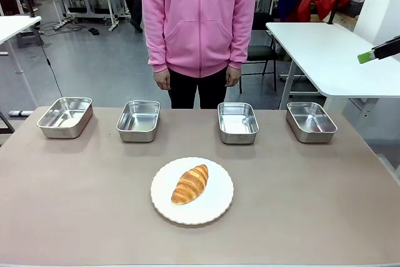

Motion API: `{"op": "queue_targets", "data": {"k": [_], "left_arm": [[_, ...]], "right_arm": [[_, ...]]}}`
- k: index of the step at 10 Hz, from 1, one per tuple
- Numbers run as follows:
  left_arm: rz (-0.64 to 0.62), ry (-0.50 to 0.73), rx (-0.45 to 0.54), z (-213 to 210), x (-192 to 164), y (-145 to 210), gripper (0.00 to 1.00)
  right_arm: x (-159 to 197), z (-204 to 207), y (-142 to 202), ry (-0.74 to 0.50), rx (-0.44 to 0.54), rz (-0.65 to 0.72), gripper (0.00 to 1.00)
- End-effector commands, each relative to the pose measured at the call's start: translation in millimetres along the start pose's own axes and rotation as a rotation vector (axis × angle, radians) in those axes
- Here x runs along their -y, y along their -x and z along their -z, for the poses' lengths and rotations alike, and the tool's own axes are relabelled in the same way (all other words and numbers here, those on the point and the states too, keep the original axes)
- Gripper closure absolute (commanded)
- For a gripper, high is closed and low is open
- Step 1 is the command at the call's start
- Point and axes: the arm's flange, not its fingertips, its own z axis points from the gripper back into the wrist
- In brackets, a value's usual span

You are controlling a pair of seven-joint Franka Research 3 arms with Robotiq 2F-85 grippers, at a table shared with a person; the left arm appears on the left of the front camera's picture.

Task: Place the bread in the container.
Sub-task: Place the Butter Roll into the Airtight Container indicated by the human.

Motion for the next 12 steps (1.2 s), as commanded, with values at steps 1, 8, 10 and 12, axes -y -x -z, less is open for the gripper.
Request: {"op": "queue_targets", "data": {"k": [1,8,10,12], "left_arm": [[-0.026,-0.036,0.001,3.7,12.6,-5.0,0.0],[-0.022,-0.032,-0.005,3.2,5.8,-10.3,0.0],[-0.022,-0.032,-0.005,3.2,5.8,-10.3,0.0],[-0.022,-0.032,-0.005,3.2,5.8,-10.3,0.0]], "right_arm": [[4.0,2.4,-0.4,-0.01,0.023,-0.021,0.0],[-1.2,1.4,-0.8,0.001,-0.006,-0.003,0.0],[-1.2,1.4,-0.8,0.001,-0.006,-0.003,0.0],[-1.2,1.4,-0.8,0.001,-0.006,-0.003,0.0]]}}
